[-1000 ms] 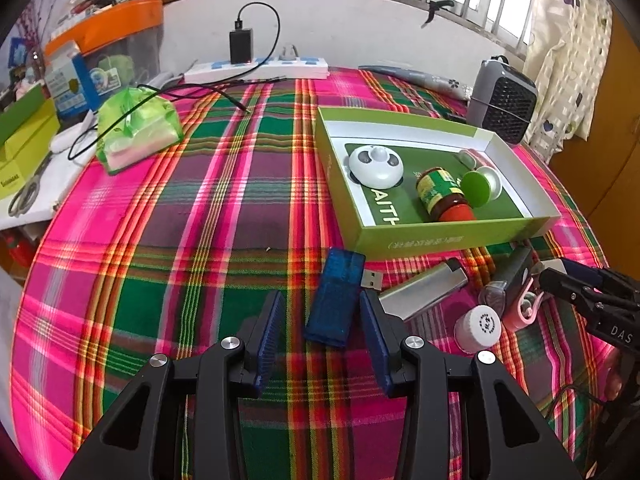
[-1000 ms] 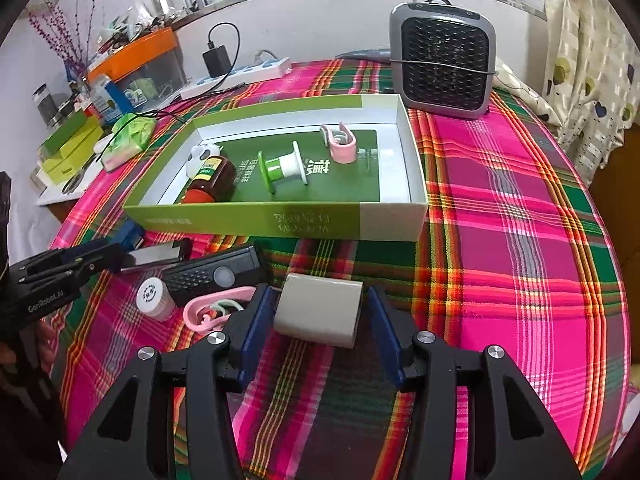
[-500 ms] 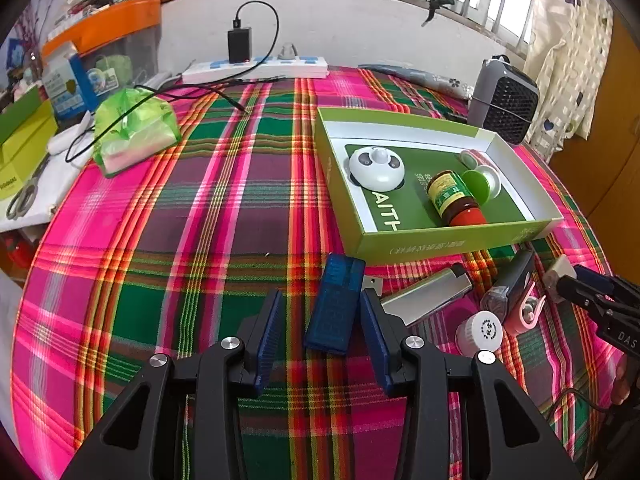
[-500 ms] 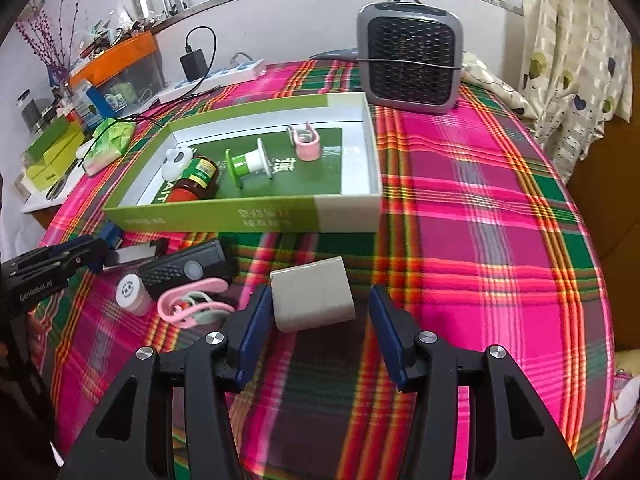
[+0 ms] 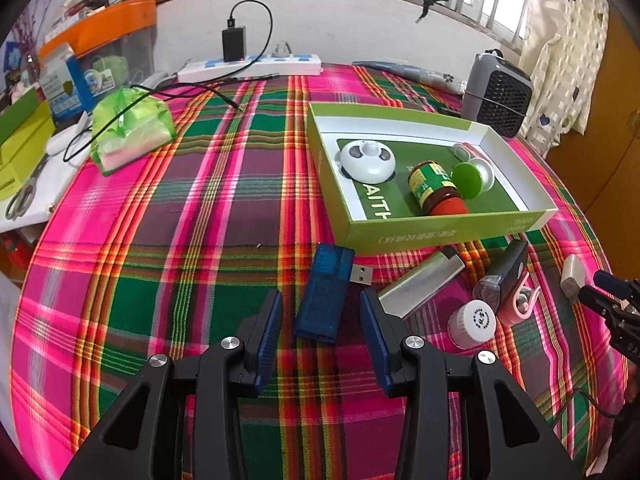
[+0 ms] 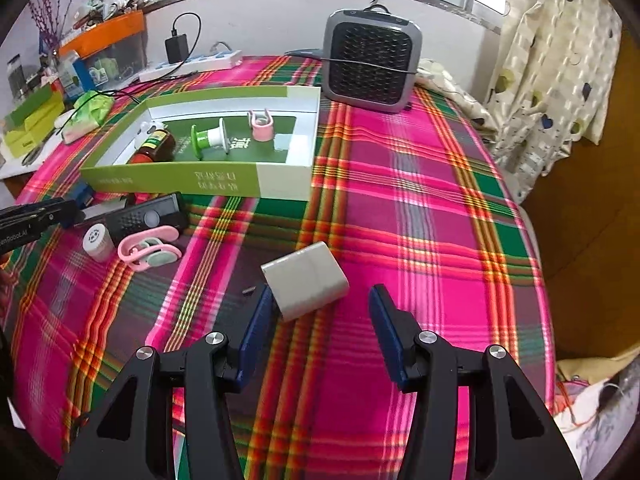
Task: Organize rigid objects
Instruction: 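Grasp the blue USB stick with the left tool while the right tool grasps the white charger plug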
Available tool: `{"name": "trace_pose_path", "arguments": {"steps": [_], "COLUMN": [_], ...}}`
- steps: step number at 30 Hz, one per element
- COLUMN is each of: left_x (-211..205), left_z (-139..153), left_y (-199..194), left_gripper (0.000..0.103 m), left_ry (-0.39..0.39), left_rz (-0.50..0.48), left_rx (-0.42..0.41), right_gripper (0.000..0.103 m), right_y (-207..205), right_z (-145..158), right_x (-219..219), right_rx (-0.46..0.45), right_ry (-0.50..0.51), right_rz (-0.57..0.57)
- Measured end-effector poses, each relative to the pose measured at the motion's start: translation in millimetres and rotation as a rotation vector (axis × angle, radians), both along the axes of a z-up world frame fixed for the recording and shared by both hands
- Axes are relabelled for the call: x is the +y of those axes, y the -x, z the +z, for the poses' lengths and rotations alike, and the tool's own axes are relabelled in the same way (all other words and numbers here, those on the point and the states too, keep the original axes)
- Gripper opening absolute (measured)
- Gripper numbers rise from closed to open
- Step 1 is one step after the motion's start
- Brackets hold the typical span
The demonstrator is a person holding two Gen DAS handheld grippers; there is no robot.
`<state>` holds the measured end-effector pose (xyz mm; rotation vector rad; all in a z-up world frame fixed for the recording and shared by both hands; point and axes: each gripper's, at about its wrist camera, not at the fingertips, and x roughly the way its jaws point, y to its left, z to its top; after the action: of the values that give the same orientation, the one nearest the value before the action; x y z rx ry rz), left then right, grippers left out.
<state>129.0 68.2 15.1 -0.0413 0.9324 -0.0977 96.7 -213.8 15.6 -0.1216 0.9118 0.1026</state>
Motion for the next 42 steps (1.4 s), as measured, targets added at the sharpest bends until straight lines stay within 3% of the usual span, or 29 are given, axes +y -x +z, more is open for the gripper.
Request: {"name": "trace_pose_path", "arguments": {"steps": [5,10,14,23,31,36,42], "left_x": [0.3,1.9,1.6,0.7,0.1,-7.0,-5.0], "left_z": [0.0,-3.8,-3.3,-3.4,-3.7,-4.8,-4.9], "left_y": [0.0,-0.5,-0.9,-6.1,-10.4,-10.3,-11.0], "left_gripper": [0.039,0.039,0.039,0.039,0.039,0.039,0.038], "left_ry": [-0.001,-0.002,0.000,0.001,-0.020,-0.083,-0.078], "left_rz": [0.000,0.010,0.006,0.013,0.008,-0.013,-0.010], "left_rx": [0.000,0.015,0.015,0.015,0.010,0.004,0.003], "right_gripper": [0.051,0.052,0.052,0.052,0.052,0.052,0.052], "right_y": [-2.2,-12.3,-16.7,-22.0,-17.8,-17.4,-16.1], "right_z": [0.7,0.1,-3.4,-9.6,-14.5,-15.1,-15.7], "right_x": [-6.0,-0.5,4.8,18.4,17.1,19.0,19.3], "right_rx": [0.005,-0.003,0.017,0.019,0.016,0.009,0.000], "right_ry": [-0.165,-0.196,-0.193,-0.151,-0.112,-0.089,-0.076], "right_rz": [-0.053,-0.117,-0.154,-0.113,-0.095,-0.087,-0.081]}}
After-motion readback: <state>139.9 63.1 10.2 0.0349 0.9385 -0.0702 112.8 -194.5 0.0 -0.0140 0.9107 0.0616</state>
